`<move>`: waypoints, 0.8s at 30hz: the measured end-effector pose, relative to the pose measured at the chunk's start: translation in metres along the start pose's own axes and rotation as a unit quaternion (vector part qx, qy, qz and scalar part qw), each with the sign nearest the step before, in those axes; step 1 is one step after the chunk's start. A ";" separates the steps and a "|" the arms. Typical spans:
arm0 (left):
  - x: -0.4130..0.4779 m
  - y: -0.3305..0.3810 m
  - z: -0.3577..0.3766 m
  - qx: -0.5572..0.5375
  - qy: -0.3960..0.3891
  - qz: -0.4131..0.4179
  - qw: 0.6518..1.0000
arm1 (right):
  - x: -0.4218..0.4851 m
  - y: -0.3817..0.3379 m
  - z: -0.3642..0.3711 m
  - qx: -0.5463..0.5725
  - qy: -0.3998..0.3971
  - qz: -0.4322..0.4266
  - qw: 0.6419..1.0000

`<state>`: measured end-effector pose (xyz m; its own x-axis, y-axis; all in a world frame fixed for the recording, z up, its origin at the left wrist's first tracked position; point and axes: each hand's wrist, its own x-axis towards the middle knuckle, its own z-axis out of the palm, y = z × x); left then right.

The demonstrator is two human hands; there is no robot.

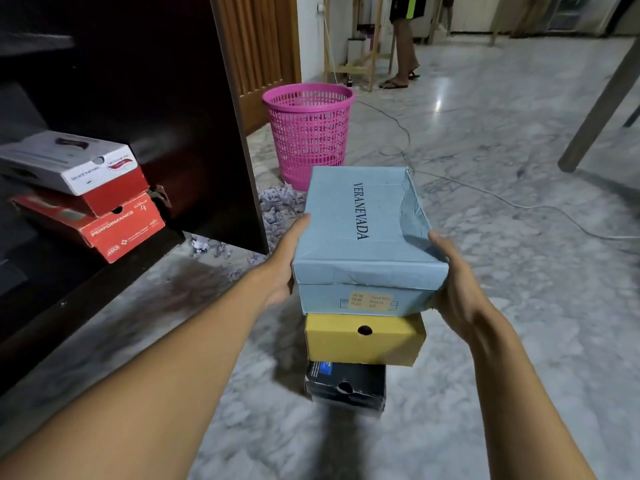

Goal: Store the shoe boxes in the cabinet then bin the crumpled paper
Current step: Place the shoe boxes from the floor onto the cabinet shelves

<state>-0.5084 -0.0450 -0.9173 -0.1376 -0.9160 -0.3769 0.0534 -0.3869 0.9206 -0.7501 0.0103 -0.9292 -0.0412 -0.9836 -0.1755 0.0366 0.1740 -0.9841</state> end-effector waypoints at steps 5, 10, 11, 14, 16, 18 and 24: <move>-0.017 0.003 0.007 -0.066 -0.037 -0.006 0.997 | -0.011 -0.017 0.002 0.034 0.007 0.012 0.999; -0.043 0.040 -0.004 -0.108 -0.043 0.010 0.993 | -0.020 -0.055 0.005 0.031 -0.010 -0.020 0.999; -0.052 0.049 -0.011 -0.082 -0.035 0.000 0.996 | -0.021 -0.063 0.004 0.034 -0.018 -0.025 0.999; -0.086 0.079 -0.048 0.027 -0.035 -0.038 0.998 | -0.031 -0.092 0.007 0.020 -0.058 -0.027 0.998; -0.109 0.101 -0.075 0.059 -0.056 -0.052 0.995 | -0.037 -0.116 0.023 0.017 -0.111 -0.027 0.993; -0.133 0.120 -0.101 0.054 -0.059 -0.046 0.996 | -0.046 -0.146 0.048 0.001 -0.159 -0.014 0.987; -0.195 0.172 -0.175 0.031 0.021 0.020 0.999 | -0.038 -0.221 0.139 -0.086 -0.250 -0.057 0.963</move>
<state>-0.2996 0.0485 -0.7033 -0.0940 -0.9349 -0.3422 -0.0033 -0.3434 0.9392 -0.6181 0.0032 -0.7009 0.4518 -0.8891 -0.0729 -0.1080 0.0267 -0.9938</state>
